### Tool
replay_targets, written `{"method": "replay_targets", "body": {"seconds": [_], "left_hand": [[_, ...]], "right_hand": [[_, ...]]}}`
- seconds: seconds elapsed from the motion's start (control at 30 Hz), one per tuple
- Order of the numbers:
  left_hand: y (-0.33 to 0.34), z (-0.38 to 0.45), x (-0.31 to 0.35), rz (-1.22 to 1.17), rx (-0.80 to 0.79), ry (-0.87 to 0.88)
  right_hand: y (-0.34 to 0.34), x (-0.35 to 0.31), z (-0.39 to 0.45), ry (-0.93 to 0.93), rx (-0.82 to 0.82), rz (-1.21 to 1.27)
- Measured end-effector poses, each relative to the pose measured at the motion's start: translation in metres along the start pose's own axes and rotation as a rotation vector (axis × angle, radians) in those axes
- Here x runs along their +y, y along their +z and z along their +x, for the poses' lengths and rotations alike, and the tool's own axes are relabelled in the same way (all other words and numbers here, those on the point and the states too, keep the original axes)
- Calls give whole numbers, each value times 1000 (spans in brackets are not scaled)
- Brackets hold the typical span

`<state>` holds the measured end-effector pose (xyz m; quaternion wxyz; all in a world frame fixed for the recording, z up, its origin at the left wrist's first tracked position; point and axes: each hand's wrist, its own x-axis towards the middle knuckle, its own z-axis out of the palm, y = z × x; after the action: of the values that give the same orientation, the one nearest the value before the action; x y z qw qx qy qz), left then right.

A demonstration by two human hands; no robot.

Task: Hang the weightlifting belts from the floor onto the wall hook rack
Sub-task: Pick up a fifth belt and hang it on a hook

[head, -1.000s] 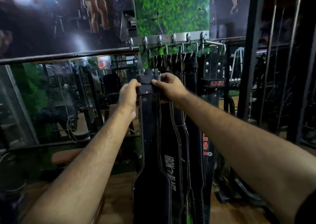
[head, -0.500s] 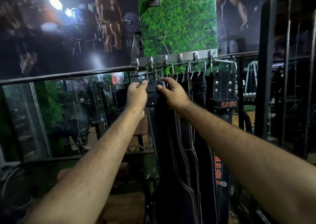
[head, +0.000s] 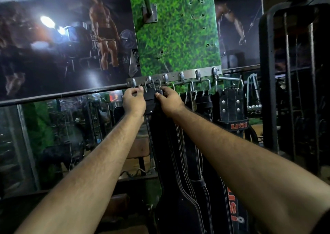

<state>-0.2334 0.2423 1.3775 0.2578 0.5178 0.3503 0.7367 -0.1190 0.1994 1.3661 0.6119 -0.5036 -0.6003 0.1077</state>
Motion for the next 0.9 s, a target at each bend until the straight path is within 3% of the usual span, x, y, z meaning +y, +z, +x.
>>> {"method": "replay_targets", "body": {"seconds": [0.27, 0.43, 0.63, 0.9], "left_hand": [[-4, -5, -18, 62, -41, -54], [-20, -26, -27, -63, -145, -148], [-38, -54, -46, -233, -325, -235], [-56, -91, -110, -179, -350, -201]], "right_hand": [[3, 10, -17, 2, -10, -146], [17, 37, -49, -33, 111, 141], [29, 87, -77, 23, -80, 347], [32, 122, -96, 13, -194, 239]]}}
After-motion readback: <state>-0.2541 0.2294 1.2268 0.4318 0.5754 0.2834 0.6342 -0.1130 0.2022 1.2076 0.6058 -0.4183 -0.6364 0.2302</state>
